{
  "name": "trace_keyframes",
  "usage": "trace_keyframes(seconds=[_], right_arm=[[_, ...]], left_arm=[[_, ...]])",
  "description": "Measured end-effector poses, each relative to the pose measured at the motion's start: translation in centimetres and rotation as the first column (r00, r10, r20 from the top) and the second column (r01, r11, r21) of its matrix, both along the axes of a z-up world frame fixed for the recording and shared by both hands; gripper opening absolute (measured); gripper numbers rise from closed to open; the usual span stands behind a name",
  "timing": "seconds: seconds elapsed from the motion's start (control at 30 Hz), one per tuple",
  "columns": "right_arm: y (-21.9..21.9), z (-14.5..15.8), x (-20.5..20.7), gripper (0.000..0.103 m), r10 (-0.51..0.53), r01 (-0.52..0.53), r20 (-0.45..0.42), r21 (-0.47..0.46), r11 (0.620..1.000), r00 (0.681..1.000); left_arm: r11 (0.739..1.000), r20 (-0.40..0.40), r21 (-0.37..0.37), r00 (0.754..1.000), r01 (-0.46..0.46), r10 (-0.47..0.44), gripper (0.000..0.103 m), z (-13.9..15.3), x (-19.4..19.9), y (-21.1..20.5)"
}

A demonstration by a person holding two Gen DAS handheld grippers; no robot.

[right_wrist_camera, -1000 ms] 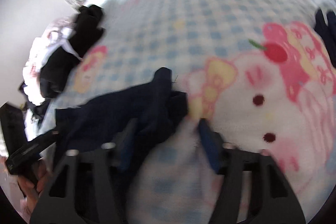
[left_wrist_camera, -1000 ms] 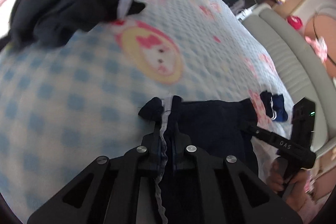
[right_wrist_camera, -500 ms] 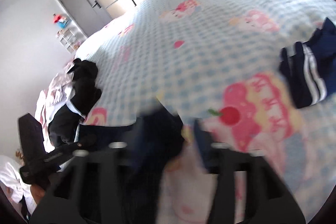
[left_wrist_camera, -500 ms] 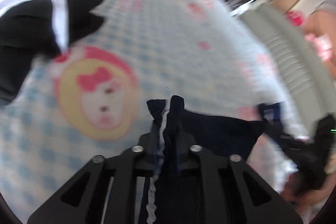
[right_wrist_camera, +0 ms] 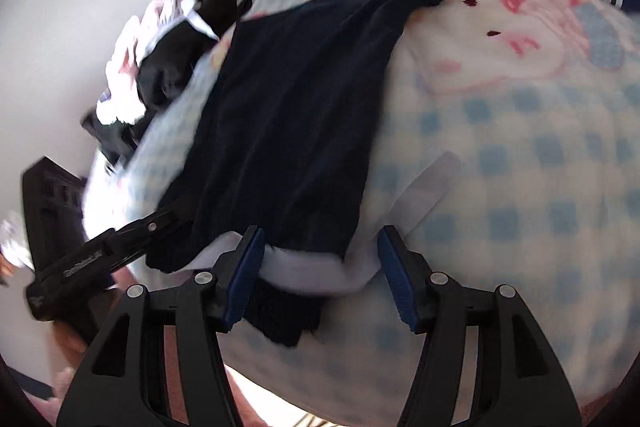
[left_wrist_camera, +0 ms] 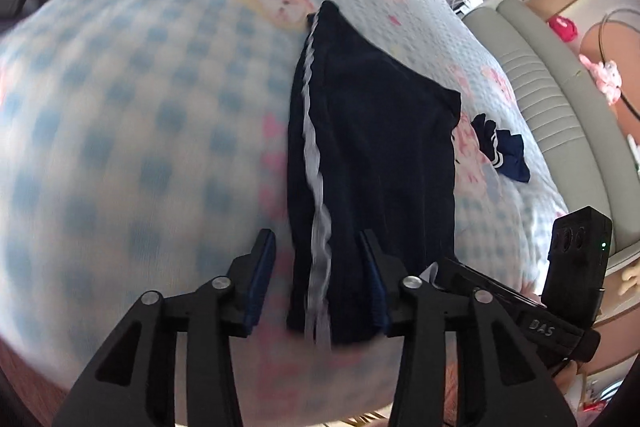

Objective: Fold clothes

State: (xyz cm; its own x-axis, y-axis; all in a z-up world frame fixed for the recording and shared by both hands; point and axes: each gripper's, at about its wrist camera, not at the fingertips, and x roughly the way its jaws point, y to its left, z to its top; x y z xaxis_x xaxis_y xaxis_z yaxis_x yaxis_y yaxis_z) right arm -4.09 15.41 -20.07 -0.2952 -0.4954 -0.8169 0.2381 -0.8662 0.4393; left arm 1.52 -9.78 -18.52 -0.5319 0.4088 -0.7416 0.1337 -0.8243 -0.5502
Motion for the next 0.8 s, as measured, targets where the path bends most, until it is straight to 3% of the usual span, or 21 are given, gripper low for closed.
trace_keyframes(seconds=[0.17, 0.23, 0.3, 0.4, 0.47, 0.57, 0.67, 0.73, 0.8], right_arm=[[0.2, -0.4, 1.7, 0.06, -0.042, 0.042, 0.024, 0.017, 0.999, 0.999], [-0.3, -0.1, 1.8, 0.043, -0.01, 0.01, 0.006, 0.037, 0.999, 1.0], [-0.3, 0.8, 2.0, 0.017, 0.0, 0.001, -0.003, 0.056, 0.998, 1.0], [0.7, 2.5, 2.4, 0.011, -0.028, 0.031, -0.039, 0.084, 0.996, 0.999], [1.0, 2.2, 2.6, 0.01, -0.024, 0.026, -0.027, 0.062, 0.998, 0.999], [1.4, 1.7, 2.8, 0.013, -0.018, 0.019, -0.009, 0.029, 0.999, 1.0], [1.9, 1.3, 3.0, 0.029, -0.012, 0.012, 0.009, -0.004, 1.0, 1.0], [2.2, 0.9, 3.2, 0.04, -0.007, 0.008, 0.02, -0.027, 1.0, 1.0], [1.6, 0.3, 2.7, 0.064, 0.014, -0.013, 0.03, -0.031, 0.999, 0.999]], left_arm=[[0.999, -0.006, 0.0, 0.999, -0.048, 0.048, 0.048, -1.7, 1.6, 1.1], [1.0, -0.023, -0.006, 0.999, -0.026, 0.026, 0.035, -1.1, 1.5, 1.4], [0.998, -0.031, 0.059, 0.999, -0.023, 0.025, 0.031, -0.7, 1.7, 1.1], [0.988, -0.045, 0.152, 0.999, -0.016, 0.023, 0.028, 0.2, 2.5, 1.1], [0.986, -0.068, 0.166, 0.997, -0.012, 0.023, 0.03, 0.9, 3.1, 1.2], [0.986, -0.062, 0.167, 0.998, -0.004, 0.014, 0.04, 0.5, 3.1, 1.2], [0.978, 0.014, 0.207, 1.0, -0.017, 0.014, 0.042, -1.5, 2.4, 0.6], [0.968, 0.025, 0.251, 0.999, 0.022, -0.03, 0.054, -2.3, 2.2, 0.6], [0.969, 0.01, 0.241, 0.998, 0.061, -0.066, 0.055, -2.2, 2.0, 1.0]])
